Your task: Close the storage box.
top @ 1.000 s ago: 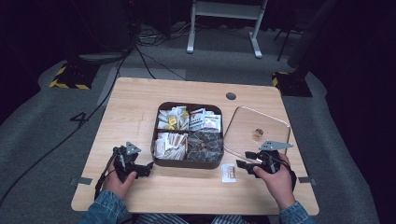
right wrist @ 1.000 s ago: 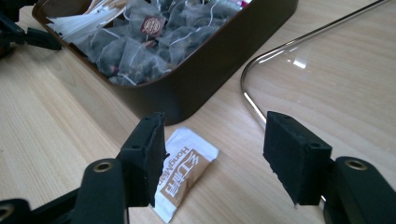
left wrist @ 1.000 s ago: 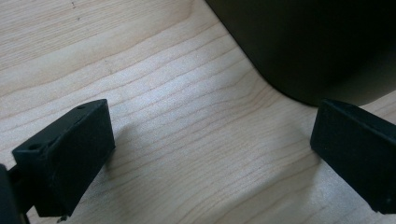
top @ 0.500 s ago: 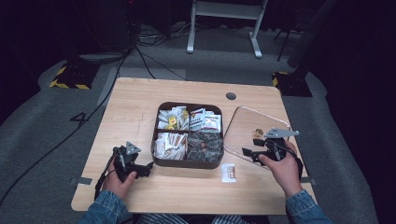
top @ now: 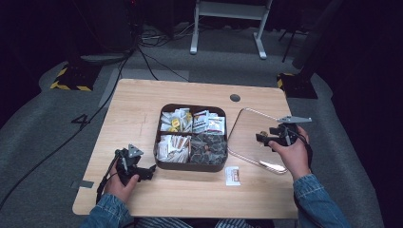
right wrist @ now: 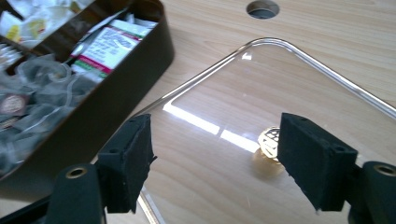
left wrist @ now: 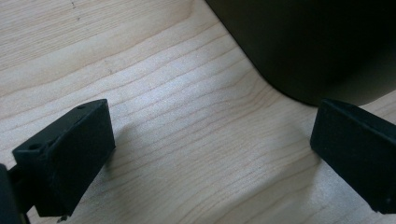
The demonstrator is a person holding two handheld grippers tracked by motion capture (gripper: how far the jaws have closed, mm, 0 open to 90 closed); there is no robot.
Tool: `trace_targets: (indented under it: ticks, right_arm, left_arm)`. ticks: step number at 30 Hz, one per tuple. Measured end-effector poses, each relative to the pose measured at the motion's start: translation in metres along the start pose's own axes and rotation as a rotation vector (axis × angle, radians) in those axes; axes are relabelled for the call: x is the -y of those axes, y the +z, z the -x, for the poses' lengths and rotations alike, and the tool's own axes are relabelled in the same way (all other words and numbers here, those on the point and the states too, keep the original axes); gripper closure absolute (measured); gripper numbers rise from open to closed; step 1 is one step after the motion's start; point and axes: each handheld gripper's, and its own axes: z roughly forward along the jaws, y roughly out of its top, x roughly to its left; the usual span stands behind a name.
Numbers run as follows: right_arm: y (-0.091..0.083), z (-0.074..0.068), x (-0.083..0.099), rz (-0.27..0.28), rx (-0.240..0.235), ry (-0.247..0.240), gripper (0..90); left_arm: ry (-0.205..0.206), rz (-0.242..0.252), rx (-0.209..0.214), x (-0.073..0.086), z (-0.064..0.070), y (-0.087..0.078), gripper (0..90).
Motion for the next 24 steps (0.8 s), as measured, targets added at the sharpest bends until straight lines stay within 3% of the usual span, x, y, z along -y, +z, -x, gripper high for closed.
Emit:
trace_targets:
  ticks: [5, 12, 15, 20, 22, 24]
  right_arm:
    - [0.01, 0.02, -0.004, 0.009, -0.001, 0.027, 37.5]
    - [0.023, 0.045, -0.009, 0.014, 0.035, 0.007, 40.1]
    - [0.031, 0.049, -0.008, -0.001, 0.035, 0.009, 43.5]
    - [0.044, 0.053, -0.002, 0.003, 0.077, -0.042, 45.9]
    - [0.049, 0.056, 0.001, -0.015, 0.072, -0.009, 44.9]
    - [0.054, 0.059, 0.004, -0.024, 0.072, -0.006, 44.1]
  left_arm:
    - [0.0, 0.0, 0.0, 0.0, 0.0, 0.0, 0.0]
    - [0.0, 0.0, 0.0, 0.0, 0.0, 0.0, 0.0]
    - [0.0, 0.0, 0.0, 0.0, 0.0, 0.0, 0.0]
    - [0.001, 0.0, 0.0, 0.0, 0.0, 0.0, 0.0]
    - [0.0, 0.0, 0.0, 0.0, 0.0, 0.0, 0.0]
    - [0.0, 0.0, 0.0, 0.0, 0.0, 0.0, 0.0]
